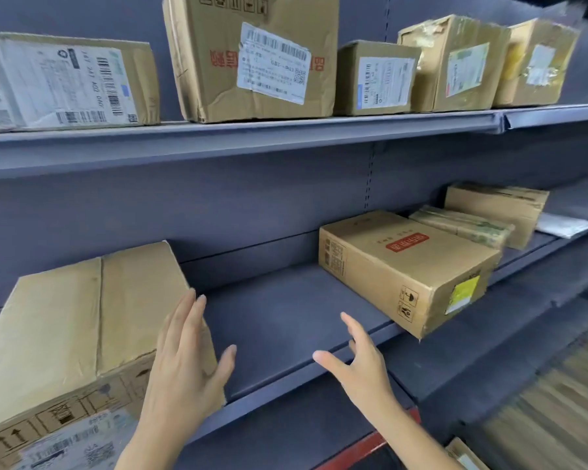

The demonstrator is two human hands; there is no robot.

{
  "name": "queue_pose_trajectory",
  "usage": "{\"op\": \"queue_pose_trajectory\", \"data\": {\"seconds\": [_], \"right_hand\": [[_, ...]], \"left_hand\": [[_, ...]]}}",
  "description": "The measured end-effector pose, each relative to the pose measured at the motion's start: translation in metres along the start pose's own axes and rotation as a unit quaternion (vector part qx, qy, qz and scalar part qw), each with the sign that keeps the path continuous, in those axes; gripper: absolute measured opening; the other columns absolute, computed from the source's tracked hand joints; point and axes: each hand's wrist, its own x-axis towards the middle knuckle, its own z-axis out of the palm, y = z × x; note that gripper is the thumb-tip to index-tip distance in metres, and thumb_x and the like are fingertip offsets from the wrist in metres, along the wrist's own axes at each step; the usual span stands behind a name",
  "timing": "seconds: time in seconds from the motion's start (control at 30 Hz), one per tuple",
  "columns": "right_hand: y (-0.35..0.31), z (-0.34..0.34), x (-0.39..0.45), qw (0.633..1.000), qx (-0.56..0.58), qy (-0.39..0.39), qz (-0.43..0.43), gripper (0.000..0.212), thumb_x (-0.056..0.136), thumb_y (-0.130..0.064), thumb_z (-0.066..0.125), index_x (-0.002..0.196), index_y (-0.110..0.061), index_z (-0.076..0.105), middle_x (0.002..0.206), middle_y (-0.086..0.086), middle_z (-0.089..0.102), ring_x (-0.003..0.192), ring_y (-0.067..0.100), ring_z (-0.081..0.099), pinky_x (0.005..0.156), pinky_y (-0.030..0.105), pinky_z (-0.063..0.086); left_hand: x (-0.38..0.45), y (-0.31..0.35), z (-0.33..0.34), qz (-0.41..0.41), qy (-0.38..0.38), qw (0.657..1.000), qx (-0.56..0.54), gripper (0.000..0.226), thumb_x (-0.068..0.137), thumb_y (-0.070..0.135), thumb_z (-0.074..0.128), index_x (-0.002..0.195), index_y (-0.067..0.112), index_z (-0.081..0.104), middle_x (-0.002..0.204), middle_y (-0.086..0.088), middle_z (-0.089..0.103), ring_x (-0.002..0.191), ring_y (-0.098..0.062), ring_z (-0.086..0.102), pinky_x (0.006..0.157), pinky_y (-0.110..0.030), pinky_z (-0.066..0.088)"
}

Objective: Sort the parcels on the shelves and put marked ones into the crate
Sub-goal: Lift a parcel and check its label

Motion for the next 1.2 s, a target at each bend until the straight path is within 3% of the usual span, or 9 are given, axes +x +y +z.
{"op": "queue_pose_trajectory", "data": {"seconds": [0.17,0.27,0.43,0.6,0.73,0.87,1.1,1.2], "right_hand": [[0.002,-0.061,0.012,0.999,0.001,0.048,-0.018,0.078,0.073,-0.035,0.073,0.139,-0.032,0.031,0.132,-0.021,0.034,0.132,0.009,0.032,0.105,0.028,0.031],[0.009,-0.103,0.022,0.997,0.014,0.065,-0.033,0.075,0.074,-0.029,0.074,0.138,-0.027,0.034,0.139,-0.011,0.039,0.128,0.006,0.036,0.101,0.021,0.031],[0.045,-0.184,0.045,0.997,0.019,0.067,-0.022,0.073,0.076,-0.026,0.073,0.139,-0.023,0.036,0.141,-0.003,0.042,0.129,0.016,0.040,0.102,0.028,0.035],[0.094,-0.289,0.073,0.999,-0.013,0.049,0.010,0.071,0.078,-0.030,0.071,0.139,-0.023,0.035,0.144,-0.001,0.040,0.131,0.022,0.039,0.102,0.033,0.035],[0.105,-0.352,0.120,0.998,-0.043,0.039,0.015,0.072,0.077,-0.032,0.071,0.139,-0.021,0.035,0.145,0.003,0.039,0.131,0.024,0.038,0.104,0.037,0.034],[0.097,-0.362,0.170,0.996,-0.088,0.004,-0.013,0.071,0.080,-0.036,0.067,0.139,-0.014,0.034,0.143,0.007,0.041,0.131,0.025,0.038,0.105,0.037,0.035],[0.099,-0.347,0.201,0.992,-0.115,0.029,-0.042,0.070,0.082,-0.039,0.062,0.139,-0.011,0.032,0.141,0.010,0.042,0.130,0.025,0.037,0.103,0.035,0.031],[0.099,-0.348,0.210,0.991,-0.127,0.031,-0.009,0.070,0.085,-0.044,0.055,0.141,-0.010,0.029,0.144,0.011,0.039,0.131,0.028,0.035,0.104,0.039,0.030]], "left_hand": [[0.009,0.040,0.047,0.027,-0.041,0.998,-0.026,0.074,0.077,0.012,0.072,0.140,0.005,0.034,0.149,-0.006,0.031,0.138,-0.026,0.028,0.112,-0.040,0.025],[0.008,0.070,0.079,0.046,-0.058,0.997,-0.022,0.075,0.078,0.015,0.071,0.141,0.007,0.032,0.149,-0.004,0.031,0.137,-0.019,0.027,0.109,-0.028,0.021],[-0.005,0.128,0.149,0.038,-0.064,0.997,-0.028,0.075,0.083,0.024,0.065,0.144,0.016,0.023,0.149,0.007,0.027,0.130,0.005,0.015,0.106,-0.018,0.019],[-0.005,0.196,0.224,-0.073,-0.076,0.992,-0.070,0.074,0.087,0.031,0.059,0.146,0.022,0.016,0.151,0.008,0.024,0.139,-0.006,0.017,0.107,-0.020,0.019],[0.019,0.238,0.258,-0.139,-0.084,0.984,-0.071,0.076,0.088,0.036,0.057,0.147,0.017,0.013,0.154,0.001,0.020,0.142,-0.015,0.017,0.112,-0.031,0.019],[0.042,0.254,0.266,-0.220,-0.084,0.970,-0.061,0.077,0.090,0.039,0.053,0.147,0.011,0.010,0.156,-0.006,0.015,0.143,-0.021,0.013,0.115,-0.038,0.017],[0.052,0.251,0.269,-0.248,-0.110,0.962,-0.028,0.076,0.090,0.042,0.051,0.146,0.009,0.013,0.154,-0.010,0.019,0.141,-0.026,0.019,0.111,-0.040,0.023],[0.055,0.254,0.277,-0.252,-0.097,0.961,-0.057,0.063,0.091,0.042,0.050,0.138,0.006,0.028,0.145,-0.013,0.036,0.126,-0.026,0.039,0.091,-0.031,0.033]]}}
